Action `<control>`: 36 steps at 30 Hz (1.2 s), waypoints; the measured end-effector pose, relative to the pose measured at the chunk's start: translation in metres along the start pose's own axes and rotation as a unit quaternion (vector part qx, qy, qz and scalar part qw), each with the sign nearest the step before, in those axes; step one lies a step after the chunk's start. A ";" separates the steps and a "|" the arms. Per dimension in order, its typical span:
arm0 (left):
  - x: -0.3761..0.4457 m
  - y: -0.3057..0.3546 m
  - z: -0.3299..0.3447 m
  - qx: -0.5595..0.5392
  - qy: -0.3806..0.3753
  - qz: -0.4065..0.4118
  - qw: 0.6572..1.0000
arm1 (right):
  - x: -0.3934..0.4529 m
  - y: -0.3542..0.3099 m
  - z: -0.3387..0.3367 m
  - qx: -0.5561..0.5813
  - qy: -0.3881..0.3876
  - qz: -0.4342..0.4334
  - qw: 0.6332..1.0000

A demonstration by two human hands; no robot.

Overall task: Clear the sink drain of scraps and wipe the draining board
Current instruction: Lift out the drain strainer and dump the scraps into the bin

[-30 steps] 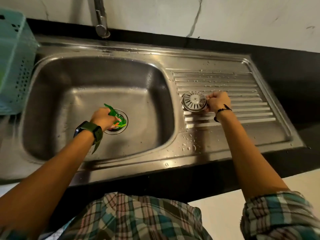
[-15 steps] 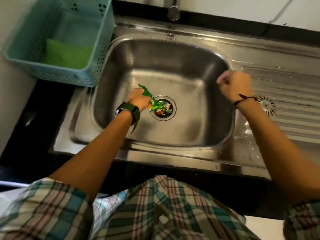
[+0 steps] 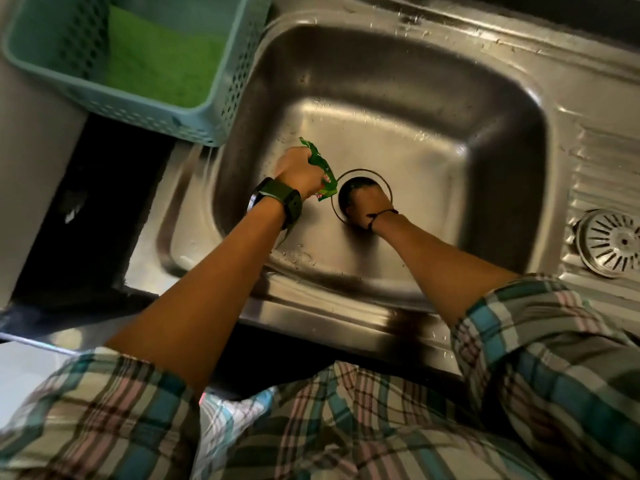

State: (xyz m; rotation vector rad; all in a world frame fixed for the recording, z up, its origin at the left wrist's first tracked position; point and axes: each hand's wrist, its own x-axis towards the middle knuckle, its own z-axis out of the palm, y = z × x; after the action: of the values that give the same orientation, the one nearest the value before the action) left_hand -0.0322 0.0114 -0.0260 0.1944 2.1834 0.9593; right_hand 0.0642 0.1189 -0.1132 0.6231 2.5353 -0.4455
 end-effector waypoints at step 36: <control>0.011 0.013 0.011 -0.081 -0.075 -0.037 0.993 | -0.012 0.031 -0.036 0.034 -0.008 0.007 0.999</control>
State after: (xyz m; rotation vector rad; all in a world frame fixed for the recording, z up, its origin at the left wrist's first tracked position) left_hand -0.0343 0.0315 -0.0284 0.1034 1.9529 1.0392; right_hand 0.0756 0.1561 -0.0834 0.6603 2.5083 -0.5307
